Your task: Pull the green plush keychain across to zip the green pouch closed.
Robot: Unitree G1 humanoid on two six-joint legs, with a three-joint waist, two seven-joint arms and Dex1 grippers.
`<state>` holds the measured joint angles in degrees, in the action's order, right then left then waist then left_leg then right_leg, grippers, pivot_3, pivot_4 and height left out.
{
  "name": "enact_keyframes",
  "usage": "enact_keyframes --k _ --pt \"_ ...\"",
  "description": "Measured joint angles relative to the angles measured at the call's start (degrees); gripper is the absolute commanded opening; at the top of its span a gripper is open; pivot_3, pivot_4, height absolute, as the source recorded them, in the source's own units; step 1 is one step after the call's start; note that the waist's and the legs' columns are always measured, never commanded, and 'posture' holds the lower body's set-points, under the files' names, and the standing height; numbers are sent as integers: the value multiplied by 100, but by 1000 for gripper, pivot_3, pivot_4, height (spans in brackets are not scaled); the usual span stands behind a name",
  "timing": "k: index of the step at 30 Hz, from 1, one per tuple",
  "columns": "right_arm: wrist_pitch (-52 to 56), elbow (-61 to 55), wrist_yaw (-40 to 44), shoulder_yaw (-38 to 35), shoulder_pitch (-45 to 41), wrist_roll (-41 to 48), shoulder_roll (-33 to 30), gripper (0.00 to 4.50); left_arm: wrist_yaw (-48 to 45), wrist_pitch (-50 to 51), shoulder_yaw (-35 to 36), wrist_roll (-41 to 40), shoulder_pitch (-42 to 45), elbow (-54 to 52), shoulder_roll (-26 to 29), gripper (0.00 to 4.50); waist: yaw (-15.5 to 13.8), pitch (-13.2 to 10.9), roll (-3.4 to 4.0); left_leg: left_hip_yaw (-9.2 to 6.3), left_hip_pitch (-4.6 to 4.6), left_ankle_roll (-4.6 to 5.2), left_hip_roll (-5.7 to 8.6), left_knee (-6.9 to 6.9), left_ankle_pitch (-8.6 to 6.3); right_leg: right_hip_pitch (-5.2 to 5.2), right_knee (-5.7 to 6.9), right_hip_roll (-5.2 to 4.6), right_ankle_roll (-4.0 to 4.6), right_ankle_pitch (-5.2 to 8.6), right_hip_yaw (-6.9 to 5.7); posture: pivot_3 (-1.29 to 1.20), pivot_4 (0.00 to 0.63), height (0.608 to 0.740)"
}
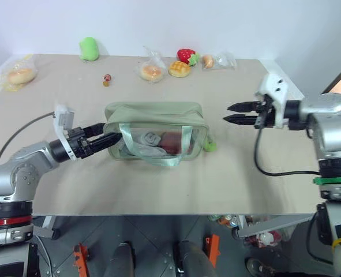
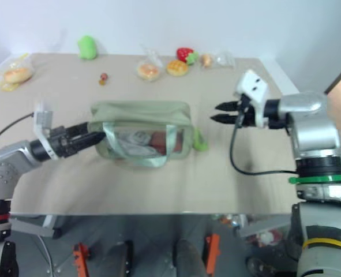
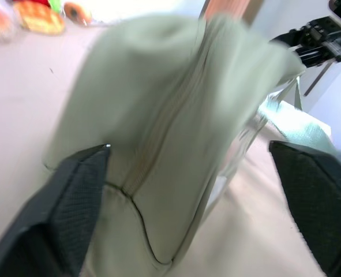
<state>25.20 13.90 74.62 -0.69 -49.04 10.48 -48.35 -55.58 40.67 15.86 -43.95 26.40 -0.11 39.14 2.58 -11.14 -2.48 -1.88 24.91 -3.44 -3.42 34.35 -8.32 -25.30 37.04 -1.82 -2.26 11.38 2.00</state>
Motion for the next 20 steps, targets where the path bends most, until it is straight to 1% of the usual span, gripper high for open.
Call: enact_keyframes --k 4,5,9,11,16,20 --pt "253 -304 284 -169 518 416 -286 1566 -135 109 322 -199 -460 -409 355 4449 12 -2 3 13 -5 10 0 1 -13 -2 0 -1 0 8 12 0 150 740" --pt "307 -374 279 -201 625 498 -357 1566 -189 114 424 -223 -708 -529 487 4449 22 -4 6 21 -11 14 -1 1 -16 -1 1 -1 0 8 17 0 150 740" --pt "466 -591 211 -461 884 741 -461 1566 -255 101 697 -220 -1233 -611 709 4449 18 -6 10 26 -19 17 -2 8 -18 1 3 1 7 8 23 0 150 740" --pt "589 -723 75 -613 1009 892 -463 1566 -181 94 817 -225 -1272 -589 717 4449 14 -6 9 27 -17 17 -2 18 -18 2 2 1 7 8 26 0 150 740" --pt "1232 -1123 -617 -1275 1210 1526 -232 1566 315 154 1590 -563 -1073 22 626 4449 9 -4 6 34 -18 17 -2 33 -17 9 2 0 4 7 36 0 150 740" --pt "1475 -1427 -957 -1334 1483 1778 -161 1566 422 196 1661 -698 -1055 74 521 4449 5 -3 6 44 -18 16 -1 33 -18 9 2 0 1 5 48 0 150 740"
